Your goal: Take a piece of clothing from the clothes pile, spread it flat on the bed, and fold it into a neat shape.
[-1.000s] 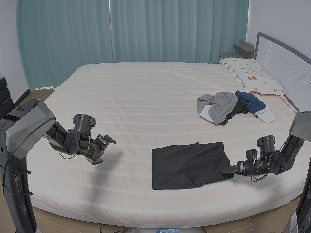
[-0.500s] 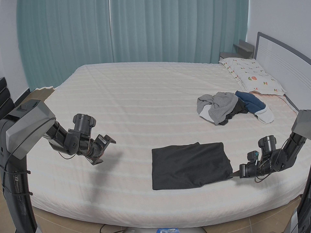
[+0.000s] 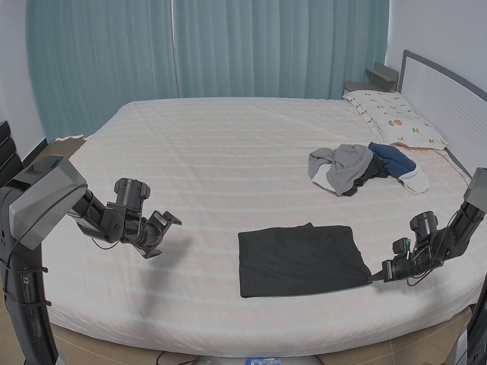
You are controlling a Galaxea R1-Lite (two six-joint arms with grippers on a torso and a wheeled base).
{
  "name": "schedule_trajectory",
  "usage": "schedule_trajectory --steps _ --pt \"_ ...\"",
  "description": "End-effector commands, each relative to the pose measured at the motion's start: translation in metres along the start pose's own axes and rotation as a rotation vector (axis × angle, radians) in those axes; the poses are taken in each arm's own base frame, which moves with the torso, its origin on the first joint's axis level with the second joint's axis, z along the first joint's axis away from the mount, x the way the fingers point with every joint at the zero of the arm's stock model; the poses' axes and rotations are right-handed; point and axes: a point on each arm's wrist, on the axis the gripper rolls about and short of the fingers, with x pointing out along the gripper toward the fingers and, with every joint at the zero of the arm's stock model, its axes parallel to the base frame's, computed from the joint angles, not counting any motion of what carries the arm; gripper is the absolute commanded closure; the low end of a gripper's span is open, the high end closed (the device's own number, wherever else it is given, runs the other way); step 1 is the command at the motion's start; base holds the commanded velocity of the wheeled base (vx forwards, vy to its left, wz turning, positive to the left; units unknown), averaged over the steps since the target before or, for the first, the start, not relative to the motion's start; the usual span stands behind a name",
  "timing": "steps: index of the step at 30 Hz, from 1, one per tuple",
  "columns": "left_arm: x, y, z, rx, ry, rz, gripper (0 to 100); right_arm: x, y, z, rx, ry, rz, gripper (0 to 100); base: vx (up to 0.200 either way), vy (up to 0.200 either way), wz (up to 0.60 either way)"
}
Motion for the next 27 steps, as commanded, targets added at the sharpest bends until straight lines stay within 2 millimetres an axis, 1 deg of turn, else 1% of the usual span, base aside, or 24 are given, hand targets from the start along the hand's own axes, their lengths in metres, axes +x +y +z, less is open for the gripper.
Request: schedule_trajectory --steps 1,11,12,16,19,24,25,26,27 --pt "0.000 0.000 0.000 -0.001 0.000 0.000 0 0.000 -0.001 0.001 0.001 -0.004 -0.001 100 0.000 0.000 0.00" --pt "0.000 0.000 0.000 -0.001 0.000 0.000 0 0.001 -0.002 0.000 -0.003 0.003 -0.013 100 0.000 0.000 0.00" --pt "0.000 0.000 0.000 -0.001 0.000 0.000 0 0.001 -0.002 0.000 -0.003 0.003 -0.013 0 0.000 0.000 0.00" --pt "0.000 0.000 0.000 -0.001 -0.001 -0.001 0 -0.002 -0.002 0.003 -0.003 -0.017 -0.010 0 0.000 0.000 0.00" --pt "0.000 0.000 0.000 -0.001 -0.001 -0.001 0 -0.005 -0.003 0.012 0.001 -0.050 -0.006 0 0.000 0.000 0.00" --pt "0.000 -0.002 0.001 -0.002 -0.002 -0.004 0 -0.007 -0.005 0.025 0.060 -0.092 0.004 0 0.000 0.000 0.00" --pt "0.000 -0.002 0.001 -0.002 -0.002 -0.004 0 -0.007 -0.005 0.025 0.060 -0.092 0.004 0 0.000 0.000 0.00" --pt "-0.002 -0.003 0.001 -0.004 -0.002 -0.007 0 -0.006 -0.006 0.032 0.104 -0.108 0.017 0 0.000 0.000 0.00" --pt "-0.003 -0.004 0.002 -0.004 -0.003 -0.009 0 -0.006 -0.006 0.033 0.115 -0.112 0.020 0 0.000 0.000 0.00"
